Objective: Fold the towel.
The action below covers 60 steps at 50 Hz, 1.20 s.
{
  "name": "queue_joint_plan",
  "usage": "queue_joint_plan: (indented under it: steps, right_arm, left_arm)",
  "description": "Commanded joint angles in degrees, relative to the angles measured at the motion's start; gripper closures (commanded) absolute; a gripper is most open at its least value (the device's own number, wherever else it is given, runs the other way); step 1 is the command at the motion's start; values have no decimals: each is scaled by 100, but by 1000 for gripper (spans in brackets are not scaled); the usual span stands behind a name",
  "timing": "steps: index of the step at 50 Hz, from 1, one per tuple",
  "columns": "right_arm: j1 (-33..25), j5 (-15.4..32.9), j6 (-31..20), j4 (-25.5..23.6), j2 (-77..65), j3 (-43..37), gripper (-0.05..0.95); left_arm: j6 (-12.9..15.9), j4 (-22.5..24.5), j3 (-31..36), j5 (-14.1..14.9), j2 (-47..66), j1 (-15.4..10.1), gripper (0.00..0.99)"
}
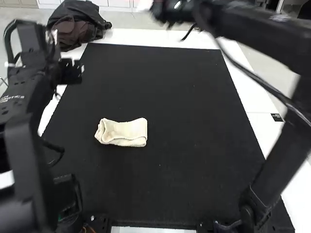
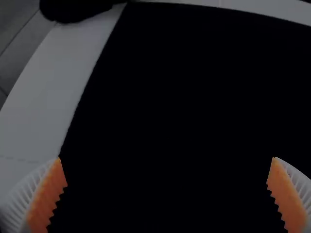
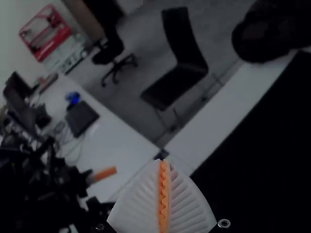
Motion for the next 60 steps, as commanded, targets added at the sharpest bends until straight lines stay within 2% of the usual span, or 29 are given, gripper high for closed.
queue_joint_plan:
  steps: [1,5,8,9,11,16,20,23,29,33,38,44,49,52,55,57,59,60]
  right_arm:
    - [-481,397,-86,-95,-953,46,738]
    - [-912,441,-130,-104,-1524,-77,505]
    - [-1255,450,-191,-113,-2016,-208,234]
    - [-1352,450,-226,-122,-2165,-252,128]
    - [-1536,467,-314,-131,-2456,-367,-15]
    - [-2081,617,-648,-139,-3361,-885,-21]
    - [-2503,625,-868,-148,-4081,-1351,-21]
    - [-2767,617,-982,-104,-4653,-1667,-21]
    - [-3171,713,-894,36,-5936,-2274,-21]
    - [-3241,1021,-727,36,-6639,-2564,-21]
    - [-3338,1610,-877,-447,-7342,-2669,-21]
    - [-3637,2330,-1395,-1141,-7993,-2801,-21]
    - [-3786,3332,-1808,-1273,-8643,-3126,-21]
    - [-3795,3789,-1800,-1212,-8696,-3364,-21]
    - [-3760,3877,-1712,-1352,-8652,-3531,-21]
    - [-3707,3877,-1870,-1300,-8669,-3768,-21]
    - [-3672,3702,-1923,-1168,-8669,-4032,-21]
    - [-3654,3464,-1975,-1089,-8669,-4190,-21]
  left_arm:
    - [-563,-19,443,20,-343,-459,28]
    - [-801,-124,671,-86,-580,-864,28]
    - [-959,-203,794,-191,-782,-1171,28]
    - [-985,-247,829,-217,-852,-1242,28]
    - [-1020,-300,891,-235,-984,-1312,28]
    - [-1108,-388,970,-288,-1380,-1321,28]
    - [-1240,-335,944,-639,-1784,-1321,28]
    - [-1240,-273,900,-727,-2135,-1303,28]
    - [-1267,-80,733,-736,-2865,-1303,28]
    - [-1267,-62,627,-736,-3260,-1303,28]
    - [-1267,-45,478,-762,-3814,-1303,28]
    - [-1240,-1,293,-754,-4596,-1294,28]
    - [-1117,25,109,-754,-5141,-1303,28]
    - [-836,34,12,-824,-5273,-1294,28]
    - [-757,78,-50,-894,-5256,-1303,28]
    - [-651,69,-120,-894,-5256,-1303,28]
    - [-572,228,-252,-929,-5256,-1294,28]
    - [-476,351,-375,-929,-5264,-1303,28]
